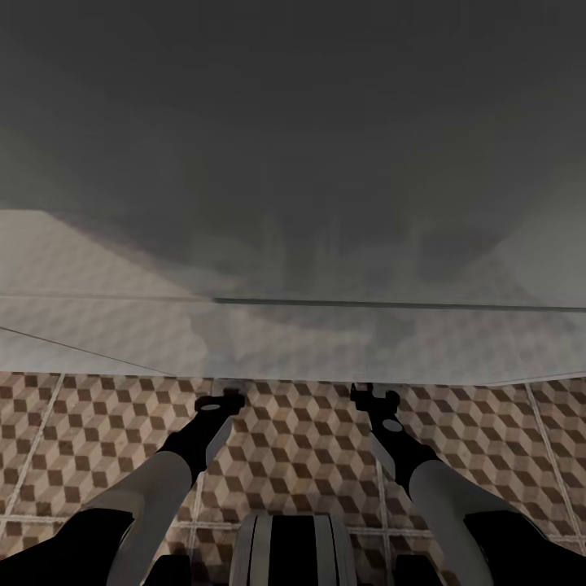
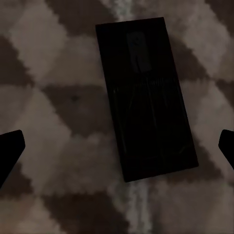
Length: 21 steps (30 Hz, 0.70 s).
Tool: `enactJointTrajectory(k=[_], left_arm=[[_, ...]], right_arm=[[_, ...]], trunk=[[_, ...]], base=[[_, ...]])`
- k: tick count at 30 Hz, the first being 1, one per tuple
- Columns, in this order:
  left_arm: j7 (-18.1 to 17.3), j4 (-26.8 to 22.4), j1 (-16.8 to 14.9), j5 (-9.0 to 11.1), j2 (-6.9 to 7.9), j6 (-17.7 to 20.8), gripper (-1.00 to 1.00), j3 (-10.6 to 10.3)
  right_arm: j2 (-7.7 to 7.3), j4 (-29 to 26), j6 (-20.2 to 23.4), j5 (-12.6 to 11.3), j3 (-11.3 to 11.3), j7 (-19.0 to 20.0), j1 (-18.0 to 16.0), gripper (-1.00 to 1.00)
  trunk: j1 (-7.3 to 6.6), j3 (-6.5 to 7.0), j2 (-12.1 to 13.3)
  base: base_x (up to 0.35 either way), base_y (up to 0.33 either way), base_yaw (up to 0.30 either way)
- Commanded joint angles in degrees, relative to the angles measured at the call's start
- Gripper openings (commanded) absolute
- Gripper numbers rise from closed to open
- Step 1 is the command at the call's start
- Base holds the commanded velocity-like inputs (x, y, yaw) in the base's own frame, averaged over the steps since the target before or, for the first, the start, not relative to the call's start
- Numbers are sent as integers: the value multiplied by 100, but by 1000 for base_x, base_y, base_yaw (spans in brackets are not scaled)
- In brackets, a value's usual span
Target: Take the four mousetraps from the cabinet in the bathroom and place them on the bathroom floor. Make sure all four end up on the same floor surface, and ensure that at least two of them are either under or directly next to the same bathroom sink.
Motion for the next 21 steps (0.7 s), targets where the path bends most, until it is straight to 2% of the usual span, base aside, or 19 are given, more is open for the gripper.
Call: enactJointTrajectory(k=[1, 21], left_arm=[[31, -19, 1, 25, 2, 28, 100, -26], [31, -84, 1, 4, 5, -21, 100, -35]], right_arm=[[-1, 5, -16, -23, 32, -31, -3, 100], [-1, 5, -23, -17, 31, -31, -3, 100]], trunk=[[-1, -3, -1], [-1, -3, -1]], base=[[0, 0, 0], [0, 0, 0]])
